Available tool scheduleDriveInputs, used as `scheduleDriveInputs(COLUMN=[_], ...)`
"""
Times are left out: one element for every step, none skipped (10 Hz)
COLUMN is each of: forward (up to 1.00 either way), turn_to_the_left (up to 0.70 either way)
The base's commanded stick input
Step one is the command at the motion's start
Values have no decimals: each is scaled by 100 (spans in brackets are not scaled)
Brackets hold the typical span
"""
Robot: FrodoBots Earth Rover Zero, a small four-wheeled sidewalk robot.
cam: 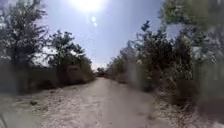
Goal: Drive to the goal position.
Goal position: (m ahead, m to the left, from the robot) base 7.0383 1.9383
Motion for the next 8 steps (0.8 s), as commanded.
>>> scheduleDriveInputs(forward=[45,45,45,45,45,45,45,45], turn_to_the_left=[2,2,2,2,2,2,2,2])
